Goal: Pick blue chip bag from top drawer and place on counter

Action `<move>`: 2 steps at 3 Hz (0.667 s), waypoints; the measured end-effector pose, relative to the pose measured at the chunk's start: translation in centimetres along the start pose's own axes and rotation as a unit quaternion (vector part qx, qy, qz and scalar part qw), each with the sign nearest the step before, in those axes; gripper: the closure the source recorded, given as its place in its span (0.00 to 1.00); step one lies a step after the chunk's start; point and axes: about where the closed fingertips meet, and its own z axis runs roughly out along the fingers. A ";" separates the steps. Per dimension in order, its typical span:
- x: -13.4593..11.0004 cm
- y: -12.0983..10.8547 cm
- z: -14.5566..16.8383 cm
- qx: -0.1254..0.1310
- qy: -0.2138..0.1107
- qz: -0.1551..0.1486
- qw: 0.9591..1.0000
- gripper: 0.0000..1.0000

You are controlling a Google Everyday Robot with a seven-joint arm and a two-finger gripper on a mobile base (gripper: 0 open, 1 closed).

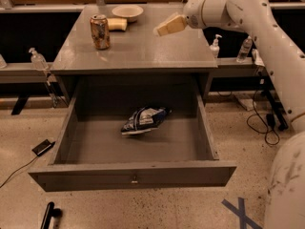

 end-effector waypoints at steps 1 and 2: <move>0.2 0.1 0.5 -0.013 -0.006 0.007 1.000 0.00; -0.4 1.2 -4.7 -0.018 -0.007 -0.046 0.999 0.00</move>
Offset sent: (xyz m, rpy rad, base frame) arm -0.1386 -0.0297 -0.0721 -0.2497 0.0108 0.1864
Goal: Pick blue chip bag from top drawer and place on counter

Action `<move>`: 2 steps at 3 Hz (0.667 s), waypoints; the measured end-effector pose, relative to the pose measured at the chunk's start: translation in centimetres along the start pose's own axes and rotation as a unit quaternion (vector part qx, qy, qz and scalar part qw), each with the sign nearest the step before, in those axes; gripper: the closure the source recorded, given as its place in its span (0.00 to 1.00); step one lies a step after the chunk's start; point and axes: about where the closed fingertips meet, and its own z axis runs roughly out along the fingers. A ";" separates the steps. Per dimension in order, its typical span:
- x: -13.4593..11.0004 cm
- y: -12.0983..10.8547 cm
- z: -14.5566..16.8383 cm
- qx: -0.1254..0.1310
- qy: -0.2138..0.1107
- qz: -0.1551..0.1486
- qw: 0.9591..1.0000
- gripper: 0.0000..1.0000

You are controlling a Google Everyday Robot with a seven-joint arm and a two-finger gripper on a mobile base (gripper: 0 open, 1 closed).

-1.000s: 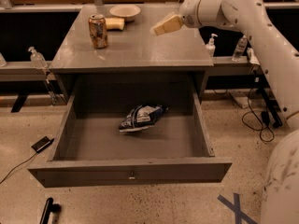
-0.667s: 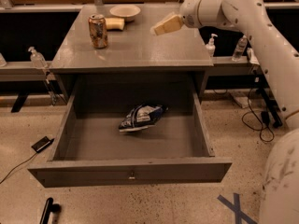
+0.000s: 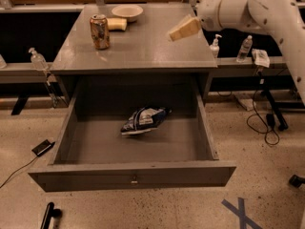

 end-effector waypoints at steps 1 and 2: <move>1.2 -0.1 0.0 0.001 0.007 0.007 1.000 0.00; 3.2 2.4 0.9 -0.036 0.033 -0.036 0.998 0.00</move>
Offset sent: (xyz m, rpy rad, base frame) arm -0.0232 0.0085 -0.0899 -0.4013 -0.0742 0.2021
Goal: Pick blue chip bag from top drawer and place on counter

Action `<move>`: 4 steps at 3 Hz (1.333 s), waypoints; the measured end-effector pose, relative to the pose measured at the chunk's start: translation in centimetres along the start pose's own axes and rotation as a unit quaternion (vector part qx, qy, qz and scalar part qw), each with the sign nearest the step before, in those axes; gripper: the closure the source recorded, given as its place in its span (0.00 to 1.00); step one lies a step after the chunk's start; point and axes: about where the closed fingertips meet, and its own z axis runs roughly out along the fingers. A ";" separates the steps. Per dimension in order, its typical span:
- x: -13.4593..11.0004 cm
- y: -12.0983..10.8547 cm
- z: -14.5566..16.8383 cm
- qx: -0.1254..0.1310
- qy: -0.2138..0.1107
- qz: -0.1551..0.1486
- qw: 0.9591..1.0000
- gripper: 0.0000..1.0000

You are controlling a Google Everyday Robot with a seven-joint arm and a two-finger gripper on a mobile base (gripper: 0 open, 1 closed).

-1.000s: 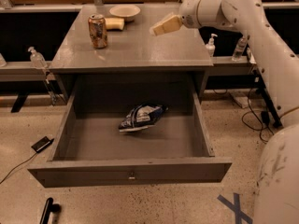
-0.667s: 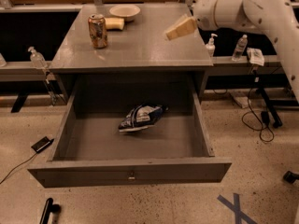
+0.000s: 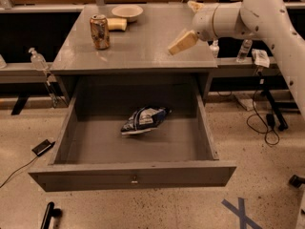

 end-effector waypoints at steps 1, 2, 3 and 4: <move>3.5 4.9 -0.3 -0.053 0.030 -0.090 0.994 0.00; 9.1 11.3 -0.4 -0.126 0.082 -0.189 0.970 0.00; 14.3 16.9 0.3 -0.192 0.105 -0.251 0.943 0.00; 17.4 20.6 1.7 -0.242 0.109 -0.291 0.919 0.00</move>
Offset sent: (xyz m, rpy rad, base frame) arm -0.1278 -0.0177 -0.2297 -0.7540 -0.0348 0.4543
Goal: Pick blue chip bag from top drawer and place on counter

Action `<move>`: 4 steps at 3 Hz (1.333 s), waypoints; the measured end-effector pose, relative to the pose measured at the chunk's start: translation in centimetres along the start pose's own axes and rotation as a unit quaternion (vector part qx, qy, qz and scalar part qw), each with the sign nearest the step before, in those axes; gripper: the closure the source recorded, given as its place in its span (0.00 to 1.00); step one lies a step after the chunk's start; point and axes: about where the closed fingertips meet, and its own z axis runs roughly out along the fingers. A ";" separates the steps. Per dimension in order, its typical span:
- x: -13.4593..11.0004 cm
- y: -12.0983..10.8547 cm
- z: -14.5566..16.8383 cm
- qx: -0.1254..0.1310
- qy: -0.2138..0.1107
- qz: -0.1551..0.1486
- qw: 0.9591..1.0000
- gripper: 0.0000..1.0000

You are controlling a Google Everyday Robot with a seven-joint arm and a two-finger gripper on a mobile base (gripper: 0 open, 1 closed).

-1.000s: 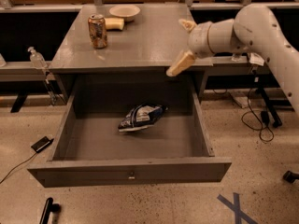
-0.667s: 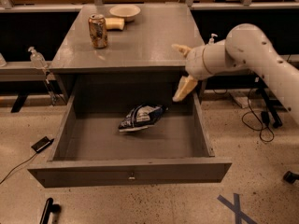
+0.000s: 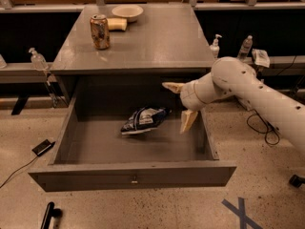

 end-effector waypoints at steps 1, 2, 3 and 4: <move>-0.9 1.1 2.9 -0.026 -0.021 -0.038 0.999 0.00; -2.3 0.5 5.0 -0.032 -0.047 -0.062 0.996 0.18; -2.1 0.3 6.8 -0.037 -0.067 -0.055 0.996 0.40; -3.2 -0.2 7.3 -0.031 -0.090 -0.053 0.994 0.71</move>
Offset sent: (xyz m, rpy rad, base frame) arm 0.0045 0.0699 -0.0365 0.0204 -0.0080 0.2473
